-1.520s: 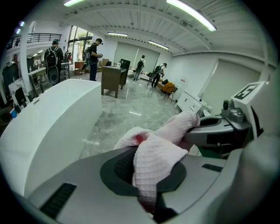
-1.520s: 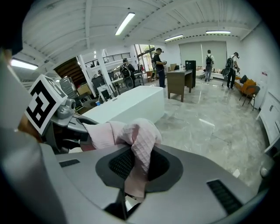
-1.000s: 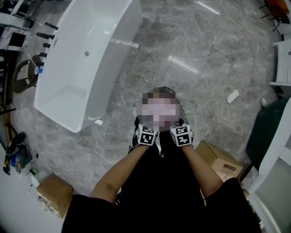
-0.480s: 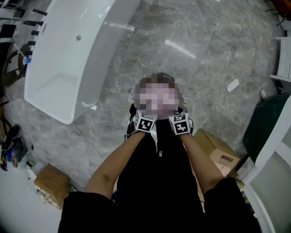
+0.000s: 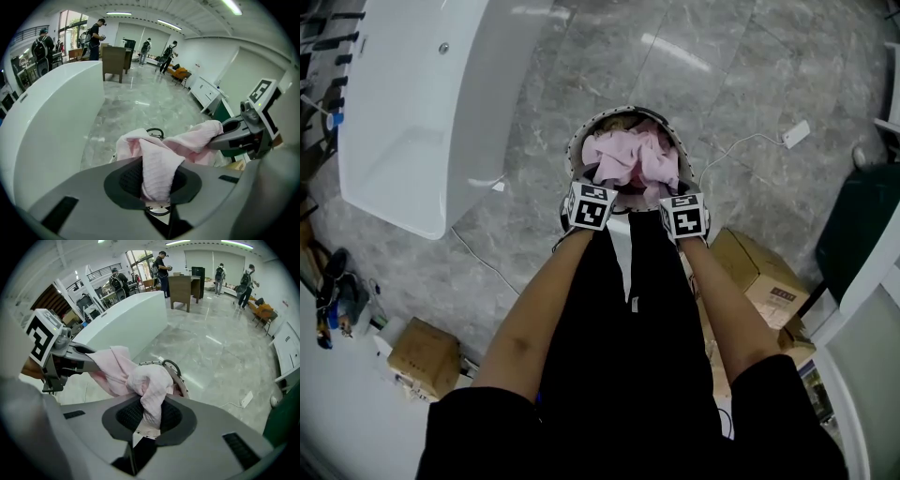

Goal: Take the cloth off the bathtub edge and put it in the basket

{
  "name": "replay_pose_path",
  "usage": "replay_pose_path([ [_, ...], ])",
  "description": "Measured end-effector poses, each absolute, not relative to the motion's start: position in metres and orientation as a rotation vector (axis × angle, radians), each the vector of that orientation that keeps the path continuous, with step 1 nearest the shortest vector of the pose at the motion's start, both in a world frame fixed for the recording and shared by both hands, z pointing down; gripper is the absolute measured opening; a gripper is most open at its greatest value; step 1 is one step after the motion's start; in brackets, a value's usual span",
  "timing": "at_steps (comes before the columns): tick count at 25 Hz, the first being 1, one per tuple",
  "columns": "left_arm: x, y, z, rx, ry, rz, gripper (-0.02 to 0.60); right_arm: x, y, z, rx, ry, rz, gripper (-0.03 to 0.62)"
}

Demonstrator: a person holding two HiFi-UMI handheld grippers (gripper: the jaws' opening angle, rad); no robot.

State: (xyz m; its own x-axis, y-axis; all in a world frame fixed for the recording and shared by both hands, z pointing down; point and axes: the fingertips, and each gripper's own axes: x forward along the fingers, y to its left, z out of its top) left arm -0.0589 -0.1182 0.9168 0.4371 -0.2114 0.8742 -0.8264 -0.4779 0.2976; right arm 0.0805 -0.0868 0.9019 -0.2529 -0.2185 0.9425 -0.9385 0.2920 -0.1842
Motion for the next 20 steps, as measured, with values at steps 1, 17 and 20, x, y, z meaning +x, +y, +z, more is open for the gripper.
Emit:
replay_pose_path([
  [1,-0.057,-0.118,0.92,1.941,-0.85,1.044,0.087,0.081,-0.087,0.906,1.064,-1.672,1.036,0.067],
  [17,-0.025,-0.088,0.951,1.892,-0.635,1.047,0.193,0.093,-0.078,0.932,1.047,-1.649,1.175,0.111],
  [20,-0.023,-0.084,0.953,1.909,-0.614,1.057,0.198,0.09,-0.077,0.933,1.037,-1.673,1.191,0.132],
])
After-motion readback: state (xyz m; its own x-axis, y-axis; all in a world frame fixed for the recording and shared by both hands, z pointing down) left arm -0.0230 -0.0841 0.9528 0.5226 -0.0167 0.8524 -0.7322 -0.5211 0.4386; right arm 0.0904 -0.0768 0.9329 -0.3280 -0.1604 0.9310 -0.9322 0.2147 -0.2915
